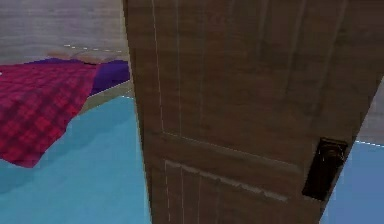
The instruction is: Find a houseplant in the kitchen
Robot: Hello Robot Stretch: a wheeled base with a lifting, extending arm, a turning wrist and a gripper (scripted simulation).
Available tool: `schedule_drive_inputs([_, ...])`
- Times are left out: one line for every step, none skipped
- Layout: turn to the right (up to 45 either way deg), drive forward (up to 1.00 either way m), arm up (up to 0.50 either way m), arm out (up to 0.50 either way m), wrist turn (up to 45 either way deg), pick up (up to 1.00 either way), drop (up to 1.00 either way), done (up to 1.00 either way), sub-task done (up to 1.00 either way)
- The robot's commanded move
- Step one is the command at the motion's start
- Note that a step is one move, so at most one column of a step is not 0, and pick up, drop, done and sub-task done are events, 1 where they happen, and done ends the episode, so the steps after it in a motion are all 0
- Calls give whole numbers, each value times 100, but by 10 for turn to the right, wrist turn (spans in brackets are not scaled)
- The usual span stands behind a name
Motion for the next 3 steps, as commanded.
schedule_drive_inputs([0, 20, 0, 0, 0, 0, 0, 0, 0])
schedule_drive_inputs([-450, 0, 0, 0, 0, 0, 0, 0, 0])
schedule_drive_inputs([-90, 0, 0, 0, 0, 0, 0, 0, 0])
